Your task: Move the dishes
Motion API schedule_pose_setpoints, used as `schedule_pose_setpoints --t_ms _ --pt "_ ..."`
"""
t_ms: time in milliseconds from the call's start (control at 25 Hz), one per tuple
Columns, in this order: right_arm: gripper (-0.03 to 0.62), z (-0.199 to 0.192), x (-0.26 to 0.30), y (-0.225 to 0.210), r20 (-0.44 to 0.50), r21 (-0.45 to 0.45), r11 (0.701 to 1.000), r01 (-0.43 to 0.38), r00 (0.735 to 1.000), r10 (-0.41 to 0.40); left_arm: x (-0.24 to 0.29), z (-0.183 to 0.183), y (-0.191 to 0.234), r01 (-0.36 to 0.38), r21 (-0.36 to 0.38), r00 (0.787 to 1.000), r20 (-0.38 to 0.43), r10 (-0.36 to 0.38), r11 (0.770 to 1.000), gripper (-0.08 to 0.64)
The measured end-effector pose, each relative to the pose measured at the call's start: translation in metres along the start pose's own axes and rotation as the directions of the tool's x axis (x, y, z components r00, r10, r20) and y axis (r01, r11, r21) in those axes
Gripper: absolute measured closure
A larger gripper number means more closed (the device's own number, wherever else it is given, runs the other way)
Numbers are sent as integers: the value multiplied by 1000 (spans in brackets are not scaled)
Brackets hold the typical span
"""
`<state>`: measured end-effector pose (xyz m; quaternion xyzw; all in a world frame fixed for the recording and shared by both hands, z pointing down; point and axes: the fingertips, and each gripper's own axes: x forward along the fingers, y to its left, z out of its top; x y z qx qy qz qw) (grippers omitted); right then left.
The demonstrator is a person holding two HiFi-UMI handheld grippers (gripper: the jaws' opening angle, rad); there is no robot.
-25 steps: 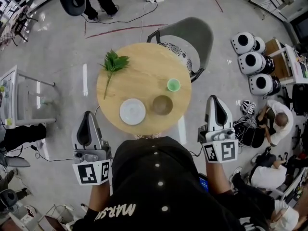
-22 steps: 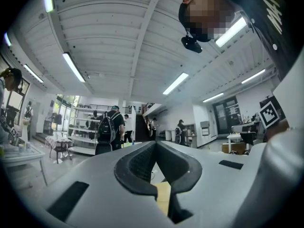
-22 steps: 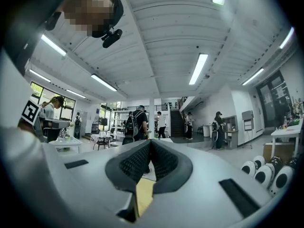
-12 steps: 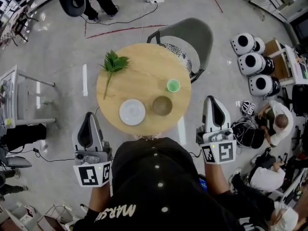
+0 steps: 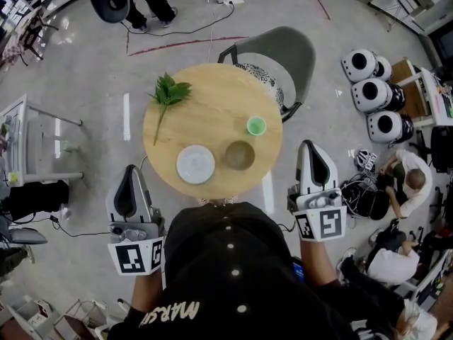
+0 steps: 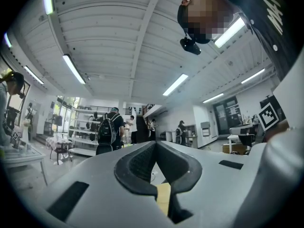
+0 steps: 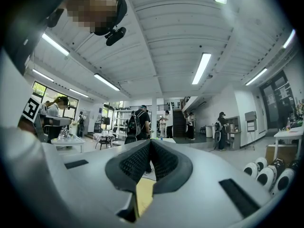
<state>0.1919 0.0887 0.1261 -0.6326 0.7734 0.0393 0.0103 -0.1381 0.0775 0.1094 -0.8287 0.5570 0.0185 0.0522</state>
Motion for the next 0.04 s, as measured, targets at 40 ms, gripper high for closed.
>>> schedule_pose_setpoints --t_ms 40 --pt "595 0 0 0 1 -1 1000 -1 1000 1 0 0 0 -2 1 1000 -2 2 1000 541"
